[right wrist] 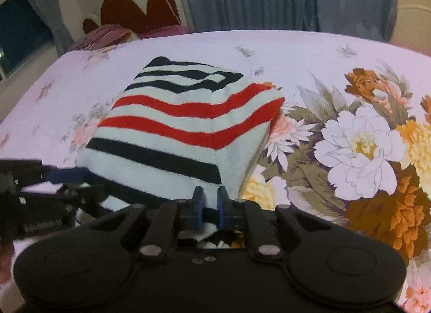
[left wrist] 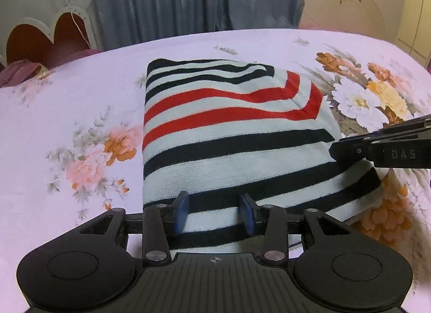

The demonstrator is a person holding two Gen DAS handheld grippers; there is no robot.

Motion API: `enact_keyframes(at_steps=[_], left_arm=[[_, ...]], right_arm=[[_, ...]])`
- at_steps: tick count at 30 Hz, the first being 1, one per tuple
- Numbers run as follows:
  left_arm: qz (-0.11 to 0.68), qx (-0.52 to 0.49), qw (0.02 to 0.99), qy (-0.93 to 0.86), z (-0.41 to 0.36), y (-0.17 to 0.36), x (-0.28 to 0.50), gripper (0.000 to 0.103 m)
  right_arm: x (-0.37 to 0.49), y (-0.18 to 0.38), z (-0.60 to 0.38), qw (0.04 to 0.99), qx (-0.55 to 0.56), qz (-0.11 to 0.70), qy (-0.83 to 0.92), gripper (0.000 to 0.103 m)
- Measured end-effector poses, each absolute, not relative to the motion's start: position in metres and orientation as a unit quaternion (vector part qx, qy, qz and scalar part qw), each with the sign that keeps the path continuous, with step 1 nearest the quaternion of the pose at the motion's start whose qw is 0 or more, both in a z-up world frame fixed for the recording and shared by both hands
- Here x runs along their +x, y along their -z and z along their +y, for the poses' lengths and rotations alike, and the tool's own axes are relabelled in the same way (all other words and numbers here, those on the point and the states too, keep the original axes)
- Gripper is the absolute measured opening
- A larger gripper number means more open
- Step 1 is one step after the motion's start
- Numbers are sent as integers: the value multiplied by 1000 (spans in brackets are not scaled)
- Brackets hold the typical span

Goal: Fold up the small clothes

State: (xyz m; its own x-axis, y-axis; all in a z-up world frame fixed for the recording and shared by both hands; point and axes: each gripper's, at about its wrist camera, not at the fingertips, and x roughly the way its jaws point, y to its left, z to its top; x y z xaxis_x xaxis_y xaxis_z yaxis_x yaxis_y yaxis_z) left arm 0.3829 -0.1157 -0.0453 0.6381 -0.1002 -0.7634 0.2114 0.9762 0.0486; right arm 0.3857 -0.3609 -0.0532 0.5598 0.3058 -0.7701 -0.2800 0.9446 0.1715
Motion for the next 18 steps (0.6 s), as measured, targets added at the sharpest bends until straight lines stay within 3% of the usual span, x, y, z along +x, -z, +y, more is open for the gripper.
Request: enact_keyframes(at_steps=[10, 12, 15, 17, 18], left_arm=[[424, 90, 898, 77, -122, 45, 379, 41], [421, 73, 901, 73, -118, 43, 379, 46], [417, 73, 904, 64, -118, 42, 378, 63], [413, 76, 905, 61, -118, 41, 378, 75], [413, 76, 906, 61, -118, 40, 378, 76]], right_arm=[[378, 49, -369, 886, 36, 430, -169, 12], [376, 43, -377, 889, 68, 418, -173, 16], [376, 42, -392, 890, 101, 414, -162, 24], [376, 44, -401, 888, 119, 414, -161, 33], [376, 45, -405, 887, 127, 414, -160, 42]])
